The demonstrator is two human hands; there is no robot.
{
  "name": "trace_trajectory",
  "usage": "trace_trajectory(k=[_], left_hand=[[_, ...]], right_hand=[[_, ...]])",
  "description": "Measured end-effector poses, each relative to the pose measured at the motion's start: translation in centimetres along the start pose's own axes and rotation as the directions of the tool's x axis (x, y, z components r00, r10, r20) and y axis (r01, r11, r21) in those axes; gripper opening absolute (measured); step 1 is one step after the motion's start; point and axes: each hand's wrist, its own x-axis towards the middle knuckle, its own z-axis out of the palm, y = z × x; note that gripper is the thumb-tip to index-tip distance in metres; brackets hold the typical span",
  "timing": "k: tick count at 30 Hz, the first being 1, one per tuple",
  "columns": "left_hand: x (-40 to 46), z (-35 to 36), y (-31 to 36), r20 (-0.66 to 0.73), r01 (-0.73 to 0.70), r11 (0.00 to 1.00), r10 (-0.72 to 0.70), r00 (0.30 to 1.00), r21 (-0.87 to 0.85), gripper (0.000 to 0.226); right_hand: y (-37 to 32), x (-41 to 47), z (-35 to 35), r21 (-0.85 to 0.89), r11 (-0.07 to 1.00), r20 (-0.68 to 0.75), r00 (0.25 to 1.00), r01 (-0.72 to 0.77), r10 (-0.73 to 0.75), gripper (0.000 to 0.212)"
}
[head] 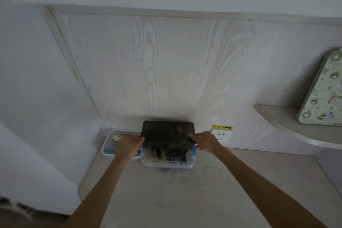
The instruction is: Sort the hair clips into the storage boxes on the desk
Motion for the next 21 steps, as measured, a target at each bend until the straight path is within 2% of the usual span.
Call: trace_trajectory(k=[3, 8, 13, 16, 18, 21], left_hand=[[0.4, -0.3, 0.1, 0.002, -0.094, 0.995, 0.094, 0.996, 0.041, 0.019], [0.9, -0.5, 0.3, -0.018, -0.133, 0.991, 0.133, 0.991, 0.015, 0.017], [0.9, -0.2, 0.1, 0.019, -0.110, 0.993, 0.110, 0.994, 0.036, 0.017], [1.3, 0.7, -0.4, -0.021, -0.107, 0.994, 0.106, 0.994, -0.033, 0.017], [1.9, 1.2, -0.3, -0.043, -0.056, 0.993, 0.052, 0.998, -0.100, 0.018], [2.6, 1.4, 0.1, -0.015, 0.033, 0.993, -0.035, 0.999, -0.111, 0.016]], right_hand=[[0.0, 0.1, 0.2, 0.135, 0.990, -0.030, 0.999, -0.034, 0.038, 0.047], [-0.4, 1.2, 0.4, 0.275, 0.958, -0.058, 0.993, -0.083, 0.102, 0.027], [0.5, 1.4, 0.9, 0.215, 0.976, -0.210, 0.975, -0.029, 0.076, 0.042], [0.9, 1.2, 0.5, 0.307, 0.951, -0.140, 0.987, -0.037, 0.084, 0.044], [0.7, 1.5, 0.1, 0.230, 0.973, -0.129, 0.989, -0.037, 0.068, 0.041], [0.5, 1.8, -0.1, 0.200, 0.978, -0.129, 0.988, -0.062, 0.089, 0.039]])
